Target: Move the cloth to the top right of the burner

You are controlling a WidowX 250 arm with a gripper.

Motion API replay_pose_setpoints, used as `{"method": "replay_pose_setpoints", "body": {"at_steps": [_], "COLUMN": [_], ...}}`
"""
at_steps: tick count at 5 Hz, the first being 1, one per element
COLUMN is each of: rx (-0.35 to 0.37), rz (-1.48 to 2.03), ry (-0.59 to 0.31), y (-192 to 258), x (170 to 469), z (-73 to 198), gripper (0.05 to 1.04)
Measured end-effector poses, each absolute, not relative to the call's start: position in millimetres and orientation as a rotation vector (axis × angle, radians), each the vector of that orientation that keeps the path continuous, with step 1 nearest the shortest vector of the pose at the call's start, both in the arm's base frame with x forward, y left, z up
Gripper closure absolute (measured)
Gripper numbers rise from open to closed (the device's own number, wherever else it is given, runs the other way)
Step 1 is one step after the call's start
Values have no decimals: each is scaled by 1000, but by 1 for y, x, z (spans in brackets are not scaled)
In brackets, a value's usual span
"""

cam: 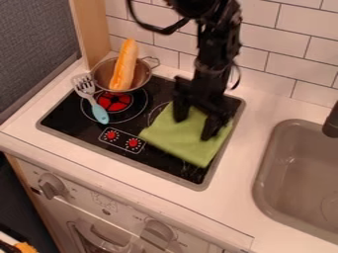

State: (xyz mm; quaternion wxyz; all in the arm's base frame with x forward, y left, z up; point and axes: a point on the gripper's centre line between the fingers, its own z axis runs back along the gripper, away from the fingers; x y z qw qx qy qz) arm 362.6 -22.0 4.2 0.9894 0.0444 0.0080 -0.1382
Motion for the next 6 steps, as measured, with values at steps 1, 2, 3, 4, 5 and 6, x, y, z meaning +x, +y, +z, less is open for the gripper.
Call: {"method": "replay_pose_setpoints", "body": {"at_steps": [1,2,3,4,5,6], "rx": [52,34,31,42,63,70], "rz": [-267,-261,-257,-244,-224,-198], "ry": [-8,-29,-27,-50,-116,-102], "y": [-32,-38,-40,-42,-46,-45], "x": [392,404,403,402,403,400], "z": [7,12,12,30,77,89], "gripper": [84,84,84,84,84,84]}}
